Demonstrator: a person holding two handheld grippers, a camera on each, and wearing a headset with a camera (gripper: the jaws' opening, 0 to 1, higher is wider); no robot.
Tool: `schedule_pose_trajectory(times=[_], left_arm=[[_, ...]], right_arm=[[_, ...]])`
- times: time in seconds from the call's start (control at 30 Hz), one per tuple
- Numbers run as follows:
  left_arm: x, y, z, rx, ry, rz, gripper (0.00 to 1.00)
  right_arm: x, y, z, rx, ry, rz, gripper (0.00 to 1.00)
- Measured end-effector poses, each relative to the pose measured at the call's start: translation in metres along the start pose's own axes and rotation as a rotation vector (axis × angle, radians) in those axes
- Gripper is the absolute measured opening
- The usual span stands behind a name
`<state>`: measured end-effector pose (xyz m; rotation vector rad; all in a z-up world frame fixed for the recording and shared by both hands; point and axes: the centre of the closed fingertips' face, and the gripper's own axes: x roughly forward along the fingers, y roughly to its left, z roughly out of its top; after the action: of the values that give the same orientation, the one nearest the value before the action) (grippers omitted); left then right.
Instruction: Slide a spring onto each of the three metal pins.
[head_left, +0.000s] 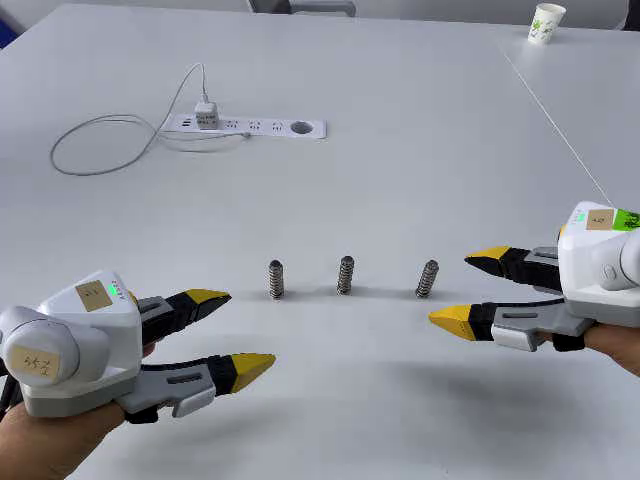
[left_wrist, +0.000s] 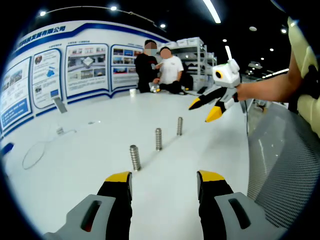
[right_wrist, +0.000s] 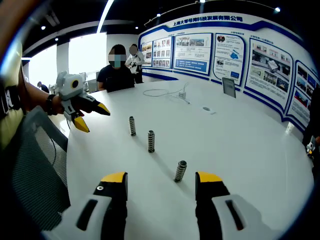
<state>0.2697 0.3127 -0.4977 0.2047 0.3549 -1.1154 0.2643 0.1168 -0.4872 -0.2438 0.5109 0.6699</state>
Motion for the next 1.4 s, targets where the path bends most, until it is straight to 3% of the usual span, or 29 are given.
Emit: schedule_pose_trajectory(times=[0.33, 0.6, 1.4], left_arm=[[-0.001, 0.001, -0.002, -0.01, -0.003, 0.008, 0.54], [-0.003, 0.001, -0.003, -0.016, -0.006, 0.012, 0.55], [-0.004, 0.002, -0.005, -0.024, -0.004, 0.018, 0.55]], right_arm=[[-0.008, 0.0, -0.011, 0.045, -0.033, -0.029, 0.59], [-0.008, 0.001, -0.01, 0.069, -0.058, -0.042, 0.62], [-0.008, 0.005, -0.01, 0.073, -0.055, -0.038, 0.62]])
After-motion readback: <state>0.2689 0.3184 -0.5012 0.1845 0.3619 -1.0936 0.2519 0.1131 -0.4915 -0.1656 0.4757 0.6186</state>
